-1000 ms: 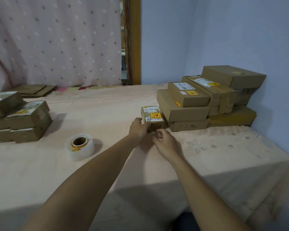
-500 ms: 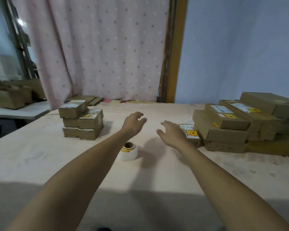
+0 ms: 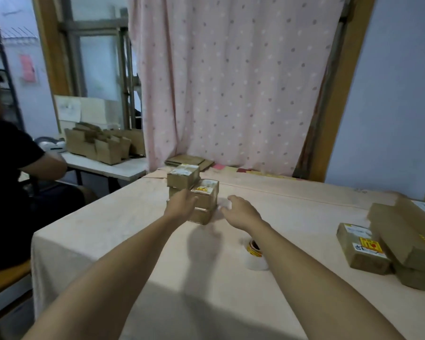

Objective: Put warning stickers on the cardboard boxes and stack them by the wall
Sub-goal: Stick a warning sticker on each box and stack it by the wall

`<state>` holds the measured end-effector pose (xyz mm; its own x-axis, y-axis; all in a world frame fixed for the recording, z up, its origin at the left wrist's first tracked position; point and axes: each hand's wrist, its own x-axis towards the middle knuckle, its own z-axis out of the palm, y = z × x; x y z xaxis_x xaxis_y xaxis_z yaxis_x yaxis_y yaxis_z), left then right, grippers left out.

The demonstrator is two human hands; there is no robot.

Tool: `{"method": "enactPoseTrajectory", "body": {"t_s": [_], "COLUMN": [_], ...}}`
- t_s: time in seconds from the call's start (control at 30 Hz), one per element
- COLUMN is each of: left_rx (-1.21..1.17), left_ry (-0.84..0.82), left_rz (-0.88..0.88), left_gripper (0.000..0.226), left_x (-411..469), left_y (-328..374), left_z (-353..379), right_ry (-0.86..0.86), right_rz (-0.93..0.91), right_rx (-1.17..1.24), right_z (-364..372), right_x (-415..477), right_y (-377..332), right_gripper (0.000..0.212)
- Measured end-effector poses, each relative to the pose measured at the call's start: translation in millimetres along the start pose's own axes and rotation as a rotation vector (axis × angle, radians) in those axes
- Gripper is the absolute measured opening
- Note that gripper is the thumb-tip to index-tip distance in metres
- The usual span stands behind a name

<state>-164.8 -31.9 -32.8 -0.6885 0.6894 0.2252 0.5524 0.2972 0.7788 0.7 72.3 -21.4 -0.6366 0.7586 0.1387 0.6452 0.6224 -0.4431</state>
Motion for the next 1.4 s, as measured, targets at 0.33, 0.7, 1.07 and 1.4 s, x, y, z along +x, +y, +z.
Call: {"method": "enactPoseTrajectory", "body": {"t_s": [0.33, 0.7, 1.07, 1.4], "left_rx": [-0.268, -0.363, -0.590, -0.535], "left_ry": [0.019, 0.095, 0.160, 0.182], "left_rz": [-0.163, -0.169, -0.077, -0.101], "left_gripper": [0.018, 0.026, 0.012, 0.032], "left_x": [32, 45, 36, -4], "left_y": [-23, -32, -2, 66], "left_z": [22, 52, 64, 115], "right_ry": [-0.067, -0.096, 0.152, 0.466], "right_rz": [0.134, 0.132, 0.182, 0.255], "right_rx": [0.345, 0.618, 0.830, 0.732], "right_z": [48, 65, 55, 2], "right_x": [44, 73, 72, 19], "right_y": [-14, -18, -4, 67], "right_gripper": [0.058, 0.059, 0.038, 0.032]}}
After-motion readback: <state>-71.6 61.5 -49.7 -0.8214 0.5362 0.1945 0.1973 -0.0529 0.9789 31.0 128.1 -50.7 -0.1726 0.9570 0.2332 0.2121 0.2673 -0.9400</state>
